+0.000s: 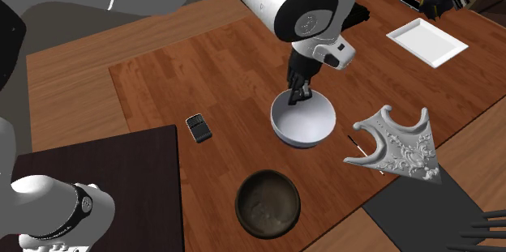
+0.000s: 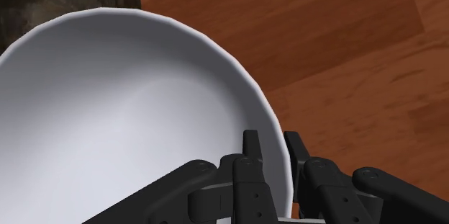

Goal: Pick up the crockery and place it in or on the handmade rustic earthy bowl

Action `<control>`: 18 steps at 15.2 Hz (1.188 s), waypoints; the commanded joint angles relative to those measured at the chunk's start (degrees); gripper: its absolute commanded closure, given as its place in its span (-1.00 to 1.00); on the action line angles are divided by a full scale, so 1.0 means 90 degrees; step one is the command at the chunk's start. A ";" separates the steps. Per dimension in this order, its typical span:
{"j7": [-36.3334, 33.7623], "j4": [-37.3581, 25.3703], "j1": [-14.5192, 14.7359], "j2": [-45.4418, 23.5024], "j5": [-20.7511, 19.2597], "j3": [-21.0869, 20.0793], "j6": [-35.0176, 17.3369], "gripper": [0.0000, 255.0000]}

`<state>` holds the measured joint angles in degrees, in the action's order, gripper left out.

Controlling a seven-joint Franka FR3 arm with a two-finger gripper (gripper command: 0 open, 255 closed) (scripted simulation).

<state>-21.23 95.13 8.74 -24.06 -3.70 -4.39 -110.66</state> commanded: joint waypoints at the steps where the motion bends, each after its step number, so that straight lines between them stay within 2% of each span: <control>1: 0.0008 -0.0084 -0.0001 0.0038 0.0005 -0.0002 0.0121 1.00; 7: 0.0545 0.1558 -0.0395 0.1253 0.0046 0.0172 -0.0332 1.00; 15: 0.1419 0.3296 -0.0912 0.2726 -0.0030 0.0586 -0.0645 1.00; 18: 0.1404 0.3424 -0.0910 0.2602 -0.0038 0.0591 -0.0895 1.00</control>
<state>-8.62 125.37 0.59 -0.43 -4.00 0.90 -117.90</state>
